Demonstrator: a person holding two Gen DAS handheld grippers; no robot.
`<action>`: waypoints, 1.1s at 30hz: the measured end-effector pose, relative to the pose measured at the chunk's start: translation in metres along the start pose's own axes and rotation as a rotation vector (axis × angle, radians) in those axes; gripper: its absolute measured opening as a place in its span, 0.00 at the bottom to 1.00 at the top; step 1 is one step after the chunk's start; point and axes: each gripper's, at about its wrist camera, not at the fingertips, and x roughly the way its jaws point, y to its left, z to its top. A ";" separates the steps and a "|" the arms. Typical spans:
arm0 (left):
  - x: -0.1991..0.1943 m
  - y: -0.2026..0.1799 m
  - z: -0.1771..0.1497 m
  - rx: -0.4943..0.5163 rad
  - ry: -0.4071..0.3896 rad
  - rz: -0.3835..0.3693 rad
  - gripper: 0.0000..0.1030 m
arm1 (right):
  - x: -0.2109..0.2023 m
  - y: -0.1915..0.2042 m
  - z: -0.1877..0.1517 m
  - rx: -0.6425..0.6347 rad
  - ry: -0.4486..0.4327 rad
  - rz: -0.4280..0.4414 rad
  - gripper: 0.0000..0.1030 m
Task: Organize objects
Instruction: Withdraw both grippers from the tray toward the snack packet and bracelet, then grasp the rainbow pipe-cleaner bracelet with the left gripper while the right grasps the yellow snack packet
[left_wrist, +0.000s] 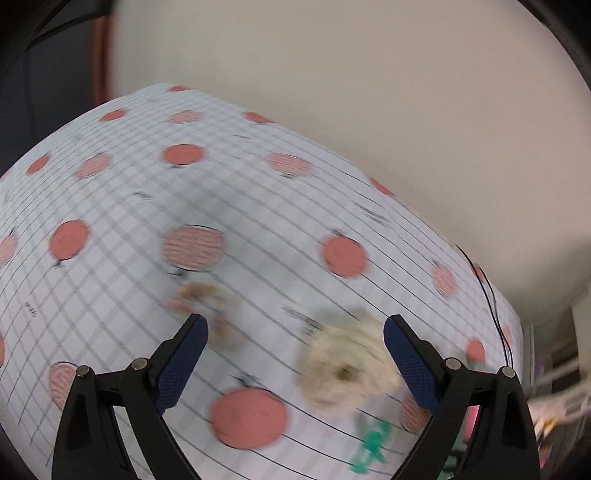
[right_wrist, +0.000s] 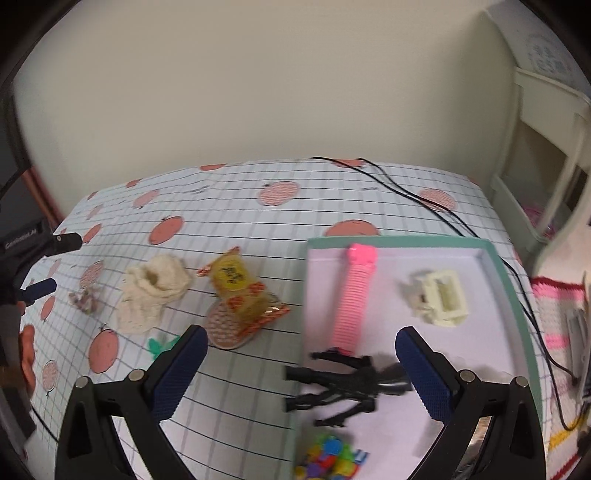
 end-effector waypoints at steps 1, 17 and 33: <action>0.001 0.013 0.006 -0.026 -0.007 0.018 0.93 | 0.001 0.003 0.001 -0.006 0.000 0.010 1.00; 0.050 0.075 0.017 -0.131 0.113 0.070 0.93 | 0.047 0.057 0.023 -0.110 0.071 0.110 1.00; 0.065 0.065 0.007 -0.075 0.135 0.064 0.93 | 0.094 0.070 0.035 -0.121 0.165 0.066 1.00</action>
